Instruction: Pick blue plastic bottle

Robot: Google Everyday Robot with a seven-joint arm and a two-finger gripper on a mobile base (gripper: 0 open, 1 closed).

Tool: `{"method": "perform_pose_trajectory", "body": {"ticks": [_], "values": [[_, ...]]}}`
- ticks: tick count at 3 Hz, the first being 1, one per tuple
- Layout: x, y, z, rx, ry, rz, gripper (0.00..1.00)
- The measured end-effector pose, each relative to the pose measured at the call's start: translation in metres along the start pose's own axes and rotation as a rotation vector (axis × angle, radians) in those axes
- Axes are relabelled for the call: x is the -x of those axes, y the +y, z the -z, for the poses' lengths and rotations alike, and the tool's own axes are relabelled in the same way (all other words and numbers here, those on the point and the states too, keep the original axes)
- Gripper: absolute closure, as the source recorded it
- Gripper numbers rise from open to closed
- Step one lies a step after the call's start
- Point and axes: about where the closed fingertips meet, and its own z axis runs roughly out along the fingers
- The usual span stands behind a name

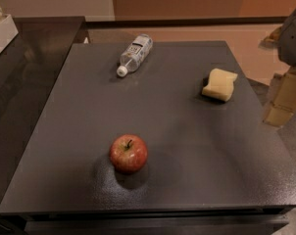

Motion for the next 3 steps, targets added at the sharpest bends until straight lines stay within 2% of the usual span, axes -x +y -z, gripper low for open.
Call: {"method": "perform_pose_trajectory", "body": {"ticks": [1, 2, 3], "values": [[0.000, 0.000, 0.000, 0.000, 0.000, 0.000, 0.00], [0.012, -0.016, -0.002, 0.021, -0.036, -0.013, 0.00], [0.049, -0.053, -0.015, 0.050, -0.117, -0.072, 0.00]]}}
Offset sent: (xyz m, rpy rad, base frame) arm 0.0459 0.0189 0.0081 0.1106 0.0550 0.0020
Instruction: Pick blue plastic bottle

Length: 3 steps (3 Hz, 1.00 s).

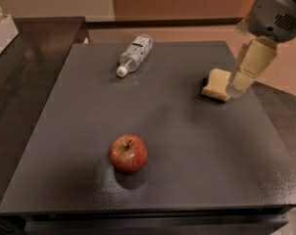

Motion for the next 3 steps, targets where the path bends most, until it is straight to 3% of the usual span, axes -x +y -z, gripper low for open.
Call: {"method": "perform_pose_trajectory", "body": {"ticks": [1, 2, 3], "values": [[0.031, -0.025, -0.015, 0.004, -0.011, -0.059, 0.00], [0.073, -0.051, -0.042, -0.026, 0.003, -0.144, 0.00], [0.107, -0.075, -0.070, -0.044, 0.053, -0.256, 0.00]]}}
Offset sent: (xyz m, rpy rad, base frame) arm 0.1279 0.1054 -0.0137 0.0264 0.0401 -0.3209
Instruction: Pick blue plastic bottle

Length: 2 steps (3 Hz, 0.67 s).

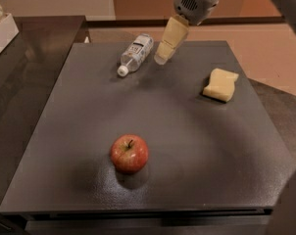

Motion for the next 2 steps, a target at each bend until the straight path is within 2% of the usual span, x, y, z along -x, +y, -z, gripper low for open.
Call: {"method": "perform_pose_trajectory", "body": {"ticks": [2], "values": [[0.054, -0.016, -0.048, 0.027, 0.094, -0.284, 0.00]]}}
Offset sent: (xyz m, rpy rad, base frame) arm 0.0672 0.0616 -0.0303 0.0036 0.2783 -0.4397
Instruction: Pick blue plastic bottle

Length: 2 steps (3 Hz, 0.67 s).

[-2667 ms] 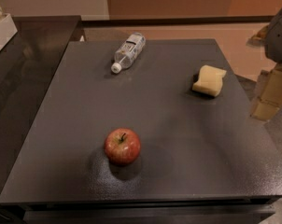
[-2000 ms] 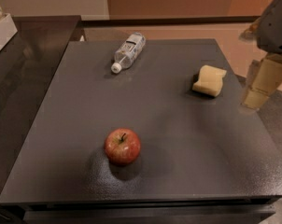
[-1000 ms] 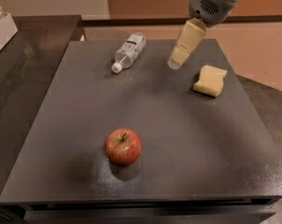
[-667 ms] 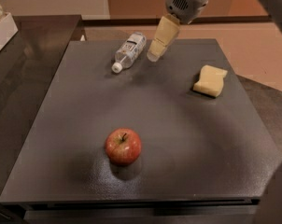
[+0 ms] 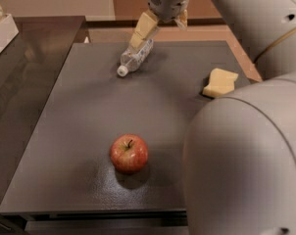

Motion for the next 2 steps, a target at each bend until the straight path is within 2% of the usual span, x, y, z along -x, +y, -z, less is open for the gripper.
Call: {"method": "perform_pose_trajectory", "body": {"ticks": [1, 2], "values": [[0.0251, -0.0014, -0.0116, -0.040, -0.010, -0.123, 0.00], [0.0317, -0.0024, -0.0159, -0.041, -0.023, -0.126, 0.00]]}}
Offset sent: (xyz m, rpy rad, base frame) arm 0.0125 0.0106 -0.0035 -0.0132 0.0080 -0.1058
